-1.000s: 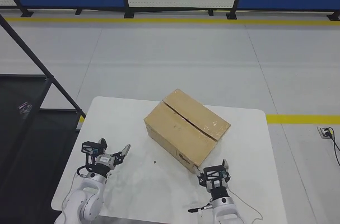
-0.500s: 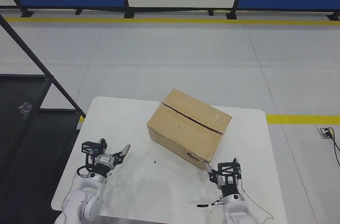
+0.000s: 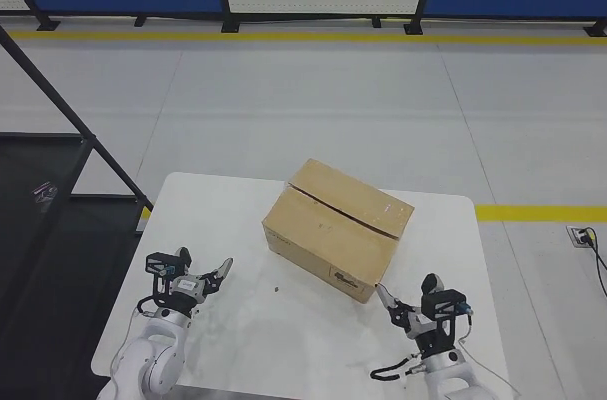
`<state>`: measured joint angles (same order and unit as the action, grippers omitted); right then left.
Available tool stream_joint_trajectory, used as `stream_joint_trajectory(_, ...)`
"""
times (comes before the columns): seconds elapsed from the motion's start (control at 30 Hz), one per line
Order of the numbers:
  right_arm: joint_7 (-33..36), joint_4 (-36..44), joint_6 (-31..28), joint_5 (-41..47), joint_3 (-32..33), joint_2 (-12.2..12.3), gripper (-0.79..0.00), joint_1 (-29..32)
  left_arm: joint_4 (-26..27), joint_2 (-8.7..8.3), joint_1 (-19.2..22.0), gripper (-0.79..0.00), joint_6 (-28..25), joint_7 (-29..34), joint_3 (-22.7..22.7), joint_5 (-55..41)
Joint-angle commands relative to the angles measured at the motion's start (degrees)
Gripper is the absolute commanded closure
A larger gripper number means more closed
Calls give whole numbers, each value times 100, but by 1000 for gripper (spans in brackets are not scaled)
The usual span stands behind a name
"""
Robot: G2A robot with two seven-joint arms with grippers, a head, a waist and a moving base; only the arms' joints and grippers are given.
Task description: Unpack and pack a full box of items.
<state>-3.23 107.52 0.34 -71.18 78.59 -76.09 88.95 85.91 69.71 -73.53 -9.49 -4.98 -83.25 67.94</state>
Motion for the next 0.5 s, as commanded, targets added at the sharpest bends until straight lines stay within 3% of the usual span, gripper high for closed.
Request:
stream_joint_trajectory(0.0, -14, 25, -5, -113, -13, 3, -785, -16, 0, 0, 0, -785, 0, 0, 0, 0)
stream_joint_trajectory(0.07, 242, 66, -409, 40, -167, 6, -785, -57, 0, 0, 0, -785, 0, 0, 0, 0)
stream_joint_trajectory(0.23, 1337, -192, -854, 1942, 150, -8, -785, -700, 0, 0, 0, -785, 0, 0, 0, 0)
stream_joint_trajectory(0.47, 3107, -1218, -752, 4661, 794, 18, -785, -1877, 0, 0, 0, -785, 0, 0, 0, 0)
